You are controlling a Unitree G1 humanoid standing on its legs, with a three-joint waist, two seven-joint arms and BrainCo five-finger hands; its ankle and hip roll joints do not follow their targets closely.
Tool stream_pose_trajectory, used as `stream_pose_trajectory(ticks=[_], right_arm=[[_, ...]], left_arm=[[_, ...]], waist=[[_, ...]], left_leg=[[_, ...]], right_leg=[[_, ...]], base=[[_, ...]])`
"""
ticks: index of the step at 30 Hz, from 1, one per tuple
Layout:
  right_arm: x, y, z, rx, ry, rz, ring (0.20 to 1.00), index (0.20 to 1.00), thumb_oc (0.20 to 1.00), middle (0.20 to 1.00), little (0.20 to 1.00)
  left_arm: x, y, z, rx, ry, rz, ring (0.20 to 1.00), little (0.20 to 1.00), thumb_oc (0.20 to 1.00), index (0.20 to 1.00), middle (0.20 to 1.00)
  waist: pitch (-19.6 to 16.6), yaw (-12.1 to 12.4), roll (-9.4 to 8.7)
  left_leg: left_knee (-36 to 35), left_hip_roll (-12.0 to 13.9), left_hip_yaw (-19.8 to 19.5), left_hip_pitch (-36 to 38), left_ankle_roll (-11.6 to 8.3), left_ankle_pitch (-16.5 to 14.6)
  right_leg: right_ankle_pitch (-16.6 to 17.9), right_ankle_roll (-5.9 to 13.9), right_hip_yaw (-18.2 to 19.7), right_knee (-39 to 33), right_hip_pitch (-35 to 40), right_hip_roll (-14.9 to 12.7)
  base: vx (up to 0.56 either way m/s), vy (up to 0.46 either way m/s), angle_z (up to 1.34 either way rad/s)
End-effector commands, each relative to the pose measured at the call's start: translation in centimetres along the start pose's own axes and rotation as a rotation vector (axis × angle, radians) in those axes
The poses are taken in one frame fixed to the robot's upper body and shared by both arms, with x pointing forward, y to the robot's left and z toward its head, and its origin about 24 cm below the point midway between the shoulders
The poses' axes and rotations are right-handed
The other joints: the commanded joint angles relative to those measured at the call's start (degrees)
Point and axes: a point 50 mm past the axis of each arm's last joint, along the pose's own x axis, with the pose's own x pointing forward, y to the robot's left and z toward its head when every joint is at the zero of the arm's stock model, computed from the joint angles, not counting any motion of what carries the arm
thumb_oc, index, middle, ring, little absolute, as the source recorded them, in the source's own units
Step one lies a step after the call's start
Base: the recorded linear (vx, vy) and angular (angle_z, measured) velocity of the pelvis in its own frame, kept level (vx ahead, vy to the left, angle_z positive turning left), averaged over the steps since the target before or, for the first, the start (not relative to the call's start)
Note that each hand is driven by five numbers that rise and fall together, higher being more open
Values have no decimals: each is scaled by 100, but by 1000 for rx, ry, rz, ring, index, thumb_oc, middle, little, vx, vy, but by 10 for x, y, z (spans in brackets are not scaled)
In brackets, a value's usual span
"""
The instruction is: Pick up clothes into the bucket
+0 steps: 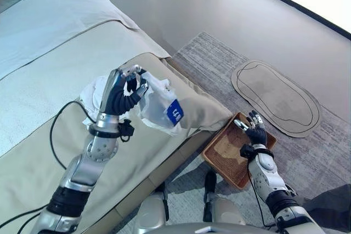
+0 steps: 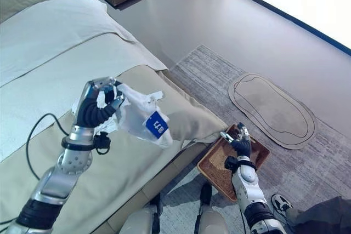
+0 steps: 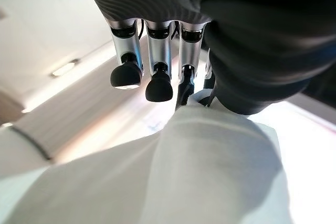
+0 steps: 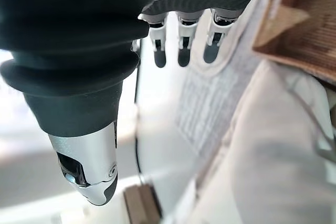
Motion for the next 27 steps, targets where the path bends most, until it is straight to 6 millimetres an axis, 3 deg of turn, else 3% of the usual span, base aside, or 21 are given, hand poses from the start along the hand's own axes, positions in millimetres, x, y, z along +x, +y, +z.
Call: stream_pose_trajectory(ticks=[1, 8, 10, 16, 21, 22, 23, 26, 27], right_arm=[[9, 30, 53, -322, -278, 199, 1000, 1000, 1000, 1000, 1000], [5, 71, 96, -490, -504, 408, 1000, 1000, 1000, 1000, 1000], [0, 96, 111, -494, -586, 497, 1000, 1000, 1000, 1000, 1000], [-15, 130, 115, -416, -584, 702, 1000, 1000, 1000, 1000, 1000], [-18, 151, 106, -344, -532, 752, 1000, 1000, 1000, 1000, 1000], [-18, 159, 115, -320, -548, 756, 511, 511, 511, 511, 511], [-18, 159, 115, -320, -550, 756, 200, 200, 200, 200, 200], [-23, 161, 105, -303, -490, 815, 200, 200, 200, 200, 200], [-23, 157, 93, -332, -442, 824, 200, 200, 200, 200, 200]], left_arm=[[33, 4, 38, -166, -225, 42, 200, 200, 200, 200, 200], [58, -7, 62, -319, -336, -28, 200, 200, 200, 200, 200], [63, -11, 71, -395, -362, -42, 200, 200, 200, 200, 200], [64, -18, 81, -491, -381, -79, 200, 200, 200, 200, 200], [63, -21, 85, -584, -377, -79, 200, 200, 200, 200, 200], [64, -23, 85, -591, -374, -88, 200, 200, 200, 200, 200], [64, -23, 85, -590, -375, -87, 200, 200, 200, 200, 200], [68, -25, 88, -576, -390, -105, 200, 200, 200, 200, 200], [70, -22, 93, -571, -419, -118, 200, 200, 200, 200, 200]], waist=[[-374, 4, -204], [-567, -8, -185], [-642, -18, -182], [-731, -4, -211], [-765, 31, -208], [-771, 39, -207], [-764, 38, -214], [-798, 2, -212], [-815, -13, -212]], left_leg=[[317, 263, -118, -76, -110, -95], [205, 241, -66, 241, -106, -129], [158, 249, -40, 342, -111, -134], [87, 253, -5, 474, -114, -147], [46, 246, 81, 551, -102, -159], [43, 244, 85, 554, -101, -163], [51, 234, 87, 520, -89, -114], [50, 234, 100, 533, -88, -125], [45, 232, 101, 546, -91, -130]], right_leg=[[-275, 404, -4, 282, 280, -452], [-322, 414, -1, 232, 545, -445], [-339, 409, -1, 198, 634, -439], [-342, 401, -14, 153, 729, -426], [-299, 422, 12, 111, 761, -449], [-291, 422, 6, 102, 771, -456], [-255, 413, 9, 112, 736, -465], [-268, 405, -6, 104, 752, -466], [-274, 406, -22, 100, 769, -465]], base=[[0, 0, 0], [60, -2, -2], [52, 3, -1], [12, -2, 0], [11, 5, -3], [-31, 10, -11], [2, 11, -6], [-9, 7, -5], [0, 0, 0]])
